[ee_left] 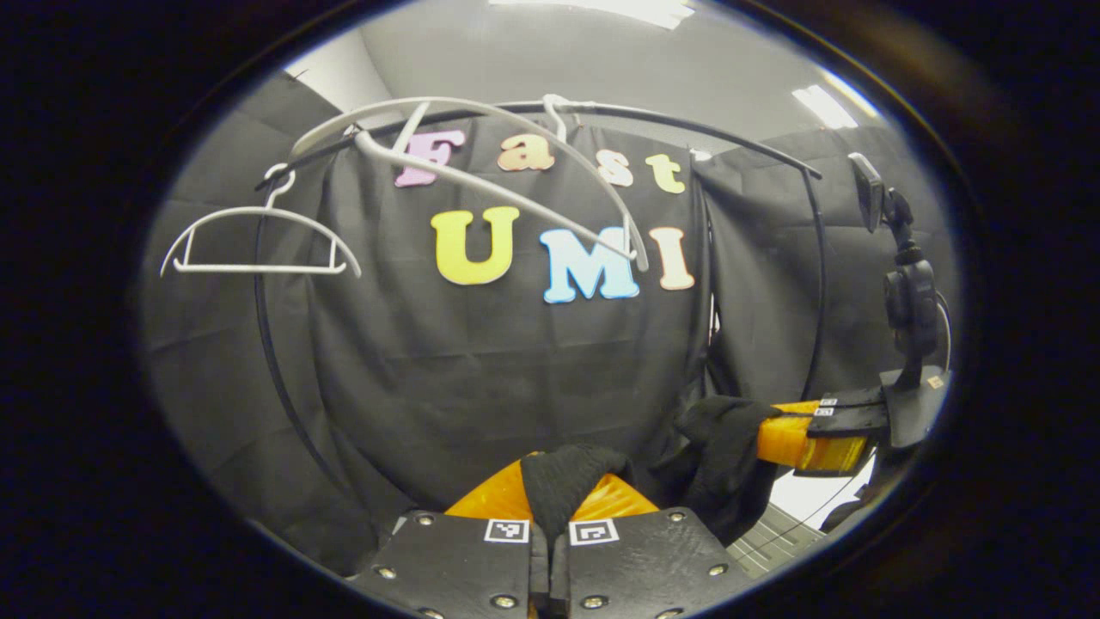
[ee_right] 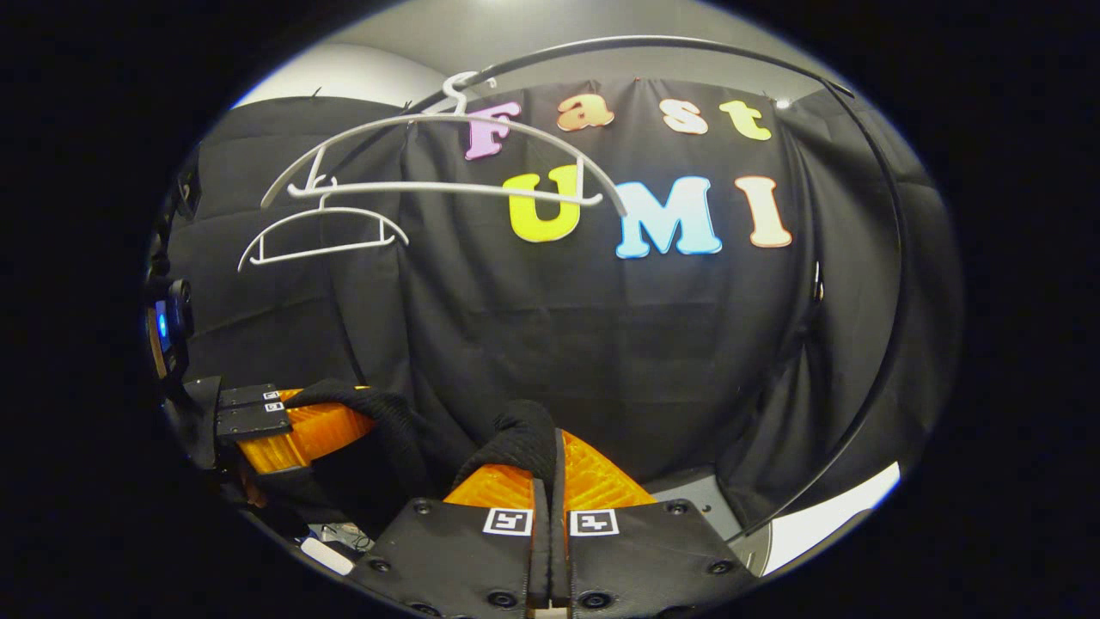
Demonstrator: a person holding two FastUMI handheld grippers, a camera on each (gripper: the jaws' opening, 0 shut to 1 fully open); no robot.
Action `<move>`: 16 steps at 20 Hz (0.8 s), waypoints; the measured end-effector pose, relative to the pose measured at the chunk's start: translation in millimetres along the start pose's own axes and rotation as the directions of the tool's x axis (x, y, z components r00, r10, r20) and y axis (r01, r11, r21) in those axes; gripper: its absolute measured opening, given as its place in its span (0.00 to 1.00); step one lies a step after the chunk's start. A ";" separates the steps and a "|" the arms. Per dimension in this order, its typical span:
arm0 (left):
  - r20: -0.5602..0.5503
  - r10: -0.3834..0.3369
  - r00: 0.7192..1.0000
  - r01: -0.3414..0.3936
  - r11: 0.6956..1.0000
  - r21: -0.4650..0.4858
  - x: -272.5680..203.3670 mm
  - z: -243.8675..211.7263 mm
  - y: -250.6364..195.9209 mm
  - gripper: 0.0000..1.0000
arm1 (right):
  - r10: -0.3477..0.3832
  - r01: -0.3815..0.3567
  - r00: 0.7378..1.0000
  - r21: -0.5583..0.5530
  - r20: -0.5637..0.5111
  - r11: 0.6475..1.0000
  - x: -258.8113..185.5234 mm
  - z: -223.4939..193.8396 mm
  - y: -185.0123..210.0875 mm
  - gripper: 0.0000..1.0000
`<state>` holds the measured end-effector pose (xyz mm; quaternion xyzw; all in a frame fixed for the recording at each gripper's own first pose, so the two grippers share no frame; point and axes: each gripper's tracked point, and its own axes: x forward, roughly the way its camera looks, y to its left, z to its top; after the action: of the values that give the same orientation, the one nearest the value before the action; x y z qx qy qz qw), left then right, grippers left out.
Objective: Grasp the clothes on the hanger with both hands and then place them into the laundry hamper below.
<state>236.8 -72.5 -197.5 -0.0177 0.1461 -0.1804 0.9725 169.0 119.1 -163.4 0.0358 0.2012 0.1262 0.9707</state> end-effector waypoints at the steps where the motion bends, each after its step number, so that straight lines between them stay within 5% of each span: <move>1: -0.023 0.000 1.000 0.000 1.000 0.003 -1.2 -15.0 0.0 0.02 | -0.004 0.004 1.000 -0.004 -0.025 1.000 1.6 -14.3 0.6 0.02; 16: -0.326 0.057 0.944 -0.058 0.998 0.007 18.4 -185.7 -1.8 0.02 | -0.112 0.110 0.953 -0.023 -0.282 0.994 10.1 -183.2 -11.7 0.02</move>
<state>198.7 -77.3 -380.2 0.0153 0.3057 -0.1524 0.9397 107.5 113.8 -336.6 0.0024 0.3392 0.0759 0.9377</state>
